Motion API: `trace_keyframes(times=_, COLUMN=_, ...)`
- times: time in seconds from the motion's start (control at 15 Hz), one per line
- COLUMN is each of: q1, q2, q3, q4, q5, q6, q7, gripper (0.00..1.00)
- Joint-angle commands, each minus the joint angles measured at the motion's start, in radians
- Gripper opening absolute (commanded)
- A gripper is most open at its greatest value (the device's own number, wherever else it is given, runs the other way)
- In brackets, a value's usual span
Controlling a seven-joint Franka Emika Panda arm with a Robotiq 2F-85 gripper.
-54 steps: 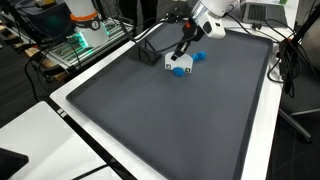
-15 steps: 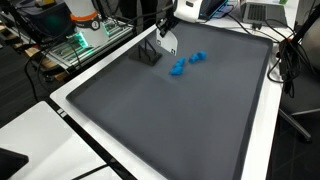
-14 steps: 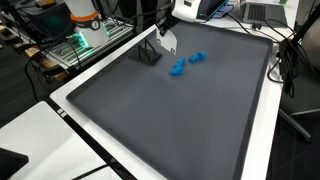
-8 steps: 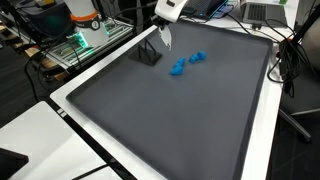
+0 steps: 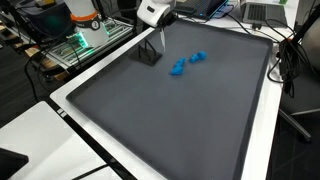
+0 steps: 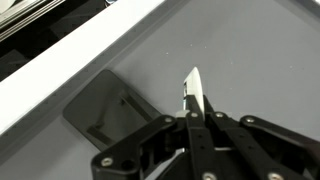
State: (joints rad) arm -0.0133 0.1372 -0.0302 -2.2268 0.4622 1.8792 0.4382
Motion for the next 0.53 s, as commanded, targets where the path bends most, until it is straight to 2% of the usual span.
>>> trace_keyframes(times=0.0, q1=-0.002, q2=-0.086, q3=-0.005, q4=-0.118, q5=0.054, q6=0.085, q7=0.042, gripper=0.01)
trace_keyframes(times=0.27, q1=-0.011, q2=-0.118, q3=-0.007, q4=-0.179, q5=0.117, q6=0.128, q7=0.06, gripper=0.01)
trace_keyframes(times=0.47, q1=-0.015, q2=-0.134, q3=-0.009, q4=-0.215, q5=0.121, q6=0.165, q7=0.085, gripper=0.01)
